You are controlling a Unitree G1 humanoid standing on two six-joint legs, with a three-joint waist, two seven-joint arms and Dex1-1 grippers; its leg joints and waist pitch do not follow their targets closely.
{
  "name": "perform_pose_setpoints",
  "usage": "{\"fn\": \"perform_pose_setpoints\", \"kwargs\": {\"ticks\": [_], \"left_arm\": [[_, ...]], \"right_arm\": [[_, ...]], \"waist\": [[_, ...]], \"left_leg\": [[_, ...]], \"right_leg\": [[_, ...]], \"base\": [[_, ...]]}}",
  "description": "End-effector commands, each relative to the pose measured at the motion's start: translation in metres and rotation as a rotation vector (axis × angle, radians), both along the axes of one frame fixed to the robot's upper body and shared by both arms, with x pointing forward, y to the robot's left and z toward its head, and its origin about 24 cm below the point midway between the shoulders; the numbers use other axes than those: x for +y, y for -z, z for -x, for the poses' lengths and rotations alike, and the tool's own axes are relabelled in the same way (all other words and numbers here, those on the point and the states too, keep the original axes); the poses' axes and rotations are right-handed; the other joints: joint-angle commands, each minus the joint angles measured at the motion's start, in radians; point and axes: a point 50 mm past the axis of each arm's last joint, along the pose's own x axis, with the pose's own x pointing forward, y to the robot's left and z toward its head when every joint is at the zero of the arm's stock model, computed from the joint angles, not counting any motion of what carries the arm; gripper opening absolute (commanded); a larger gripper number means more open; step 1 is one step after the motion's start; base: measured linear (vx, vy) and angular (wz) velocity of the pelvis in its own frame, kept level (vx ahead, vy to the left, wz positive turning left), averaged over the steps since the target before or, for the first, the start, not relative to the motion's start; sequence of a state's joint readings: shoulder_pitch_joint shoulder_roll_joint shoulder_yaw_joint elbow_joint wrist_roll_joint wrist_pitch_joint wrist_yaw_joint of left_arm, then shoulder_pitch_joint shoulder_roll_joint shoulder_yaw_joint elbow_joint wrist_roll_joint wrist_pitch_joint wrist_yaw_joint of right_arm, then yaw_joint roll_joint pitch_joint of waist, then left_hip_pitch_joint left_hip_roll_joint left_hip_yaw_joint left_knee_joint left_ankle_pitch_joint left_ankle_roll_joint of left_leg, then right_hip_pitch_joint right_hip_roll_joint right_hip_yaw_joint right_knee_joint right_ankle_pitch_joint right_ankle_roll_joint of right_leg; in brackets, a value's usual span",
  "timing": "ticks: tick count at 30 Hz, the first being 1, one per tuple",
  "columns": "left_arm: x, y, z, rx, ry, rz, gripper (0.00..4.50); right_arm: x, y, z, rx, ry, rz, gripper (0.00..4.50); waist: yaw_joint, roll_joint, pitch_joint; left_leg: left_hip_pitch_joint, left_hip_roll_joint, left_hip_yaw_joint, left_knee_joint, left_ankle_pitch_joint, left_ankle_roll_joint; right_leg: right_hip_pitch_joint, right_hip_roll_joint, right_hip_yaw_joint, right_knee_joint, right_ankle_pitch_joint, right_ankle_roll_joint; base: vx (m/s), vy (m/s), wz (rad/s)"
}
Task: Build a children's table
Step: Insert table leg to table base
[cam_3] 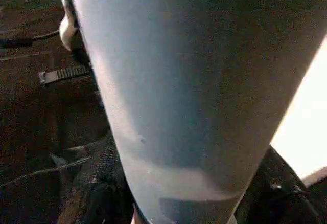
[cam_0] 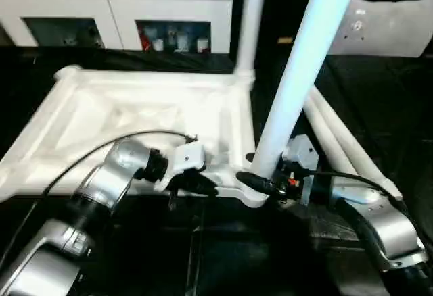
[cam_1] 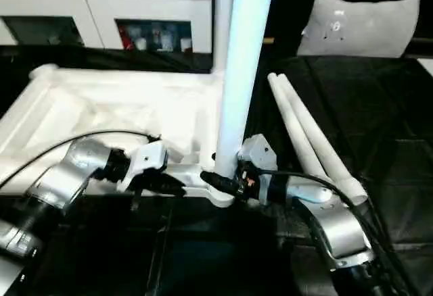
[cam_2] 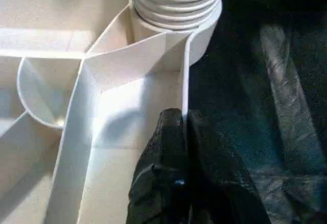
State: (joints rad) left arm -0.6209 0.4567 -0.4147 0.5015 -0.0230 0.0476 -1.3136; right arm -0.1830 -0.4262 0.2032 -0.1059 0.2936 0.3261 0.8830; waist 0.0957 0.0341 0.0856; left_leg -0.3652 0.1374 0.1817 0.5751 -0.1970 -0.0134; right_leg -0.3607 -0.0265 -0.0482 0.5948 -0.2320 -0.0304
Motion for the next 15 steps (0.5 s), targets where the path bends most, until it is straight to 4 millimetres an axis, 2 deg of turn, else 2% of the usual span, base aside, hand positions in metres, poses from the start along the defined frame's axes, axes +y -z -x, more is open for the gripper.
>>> {"fn": "perform_pose_setpoints", "kwargs": {"ticks": [1, 3, 6, 7, 8, 9, 10, 11, 13, 14, 15], "left_arm": [[0.004, -0.016, -0.019, -0.115, -0.110, -0.005, 0.00], [0.008, -0.017, -0.021, -0.111, -0.127, -0.012, 0.00], [0.016, -0.012, -0.018, -0.097, -0.162, -0.019, 0.00], [0.017, -0.012, -0.017, -0.094, -0.168, -0.020, 0.00], [0.022, -0.008, -0.014, -0.087, -0.194, -0.020, 0.00], [0.027, -0.006, -0.012, -0.080, -0.225, -0.015, 0.00], [0.030, -0.005, -0.009, -0.071, -0.252, -0.010, 0.00], [0.034, -0.003, -0.004, -0.062, -0.293, -0.001, 0.00], [0.040, 0.000, 0.003, -0.051, -0.356, 0.012, 0.00], [0.042, 0.002, 0.009, -0.043, -0.389, 0.017, 0.00], [0.043, 0.003, 0.015, -0.036, -0.429, 0.027, 0.00]], "right_arm": [[0.029, 0.057, 0.051, 0.376, -0.249, 0.003, 1.91], [0.032, 0.057, 0.049, 0.363, -0.235, 0.010, 1.91], [0.033, 0.058, 0.043, 0.321, -0.175, 0.028, 1.91], [0.033, 0.058, 0.042, 0.315, -0.164, 0.030, 1.91], [0.033, 0.058, 0.037, 0.289, -0.119, 0.039, 1.91], [0.032, 0.058, 0.033, 0.271, -0.085, 0.039, 1.91], [0.032, 0.057, 0.030, 0.257, -0.051, 0.035, 1.91], [0.031, 0.057, 0.025, 0.241, -0.007, 0.028, 1.91], [0.029, 0.055, 0.019, 0.215, 0.053, 0.018, 1.91], [0.028, 0.054, 0.017, 0.204, 0.080, 0.008, 1.91], [0.027, 0.052, 0.014, 0.194, 0.105, 0.000, 1.91]], "waist": [[-0.013, 0.000, -0.014], [-0.015, 0.001, -0.013], [-0.021, -0.004, -0.007], [-0.022, -0.002, 0.000], [-0.023, -0.007, 0.004], [-0.024, -0.005, 0.013], [-0.024, -0.005, 0.013], [-0.030, -0.010, 0.018], [-0.040, -0.013, 0.017], [-0.047, -0.018, 0.018], [-0.052, -0.018, 0.016]], "left_leg": [[0.022, 0.121, -0.056, -0.088, -0.235, 0.033], [0.018, 0.122, -0.056, -0.088, -0.202, 0.049], [0.016, 0.123, -0.055, -0.093, -0.227, 0.048], [0.018, 0.122, -0.057, -0.097, -0.264, 0.036], [0.021, 0.123, -0.057, -0.100, -0.301, 0.021], [0.026, 0.123, -0.062, -0.103, -0.353, -0.001], [0.026, 0.123, -0.062, -0.103, -0.353, -0.001], [0.027, 0.123, -0.068, -0.109, -0.387, -0.022], [0.023, 0.125, -0.071, -0.116, -0.383, -0.025], [0.024, 0.124, -0.067, -0.117, -0.377, -0.018], [0.022, 0.125, -0.065, -0.118, -0.360, -0.020]], "right_leg": [[0.012, -0.151, 0.080, -0.081, -0.174, -0.182], [0.013, -0.150, 0.077, -0.077, -0.111, -0.189], [0.013, -0.156, 0.077, -0.082, -0.166, -0.193], [0.009, -0.155, 0.079, -0.089, -0.242, -0.185], [0.004, -0.160, 0.083, -0.096, -0.329, -0.177], [-0.001, -0.167, 0.088, -0.107, -0.455, -0.161], [-0.001, -0.167, 0.088, -0.107, -0.455, -0.161], [-0.007, -0.168, 0.091, -0.112, -0.547, -0.144], [-0.006, -0.163, 0.091, -0.111, -0.540, -0.135], [-0.008, -0.157, 0.091, -0.113, -0.514, -0.137], [-0.006, -0.156, 0.091, -0.107, -0.469, -0.153]], "base": [[0.000, 0.000, 0.00], [0.000, 0.000, 0.00], [0.000, 0.000, 0.00], [0.000, 0.000, 0.00], [0.000, 0.000, 0.00], [0.000, 0.000, 0.00], [0.000, 0.000, 0.00], [0.000, 0.000, 0.00], [0.000, 0.000, 0.00], [0.000, 0.000, 0.00], [0.000, 0.000, 0.00]]}}
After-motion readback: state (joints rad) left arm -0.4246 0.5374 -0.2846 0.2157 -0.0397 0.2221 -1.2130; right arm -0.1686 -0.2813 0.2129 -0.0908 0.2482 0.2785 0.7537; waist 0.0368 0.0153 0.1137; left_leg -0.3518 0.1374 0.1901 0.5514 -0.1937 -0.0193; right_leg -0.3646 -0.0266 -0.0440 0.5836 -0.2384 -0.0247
